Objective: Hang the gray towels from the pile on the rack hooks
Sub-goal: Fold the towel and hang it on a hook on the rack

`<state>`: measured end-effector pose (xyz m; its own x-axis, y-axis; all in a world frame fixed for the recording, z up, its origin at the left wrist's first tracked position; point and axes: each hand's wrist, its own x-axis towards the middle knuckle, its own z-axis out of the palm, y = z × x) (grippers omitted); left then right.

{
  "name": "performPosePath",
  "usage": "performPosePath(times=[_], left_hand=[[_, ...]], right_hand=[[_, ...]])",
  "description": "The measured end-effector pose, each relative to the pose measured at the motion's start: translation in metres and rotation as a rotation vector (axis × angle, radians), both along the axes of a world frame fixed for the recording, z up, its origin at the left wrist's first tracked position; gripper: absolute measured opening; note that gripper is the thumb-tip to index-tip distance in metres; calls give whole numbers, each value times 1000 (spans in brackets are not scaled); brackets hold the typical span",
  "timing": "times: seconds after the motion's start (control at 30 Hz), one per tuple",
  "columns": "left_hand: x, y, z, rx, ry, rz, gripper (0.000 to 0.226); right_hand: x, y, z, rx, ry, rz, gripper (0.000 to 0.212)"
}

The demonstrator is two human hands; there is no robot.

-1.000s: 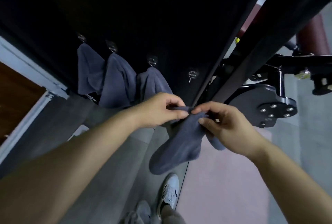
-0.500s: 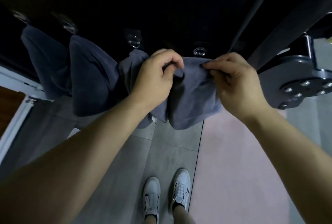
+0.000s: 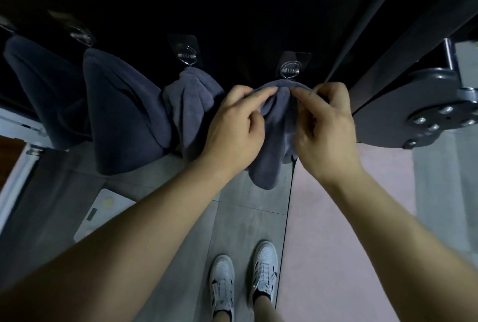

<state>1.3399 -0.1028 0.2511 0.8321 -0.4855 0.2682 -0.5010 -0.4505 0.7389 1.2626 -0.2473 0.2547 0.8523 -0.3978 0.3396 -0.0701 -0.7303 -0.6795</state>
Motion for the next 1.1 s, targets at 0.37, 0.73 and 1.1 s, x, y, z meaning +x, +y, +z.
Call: performPosePath(times=[0.37, 0.73, 1.1], left_hand=[[-12, 1, 1, 122, -122, -72, 45], [-11, -1, -18, -28, 29, -85, 49], [-22, -11, -18, -101, 327, -7, 53]], right_hand=[[-7, -11, -3, 340, 103, 219, 46], [-13, -17, -30, 347, 82, 301, 54], [-14, -19, -23, 503, 201, 202, 49]])
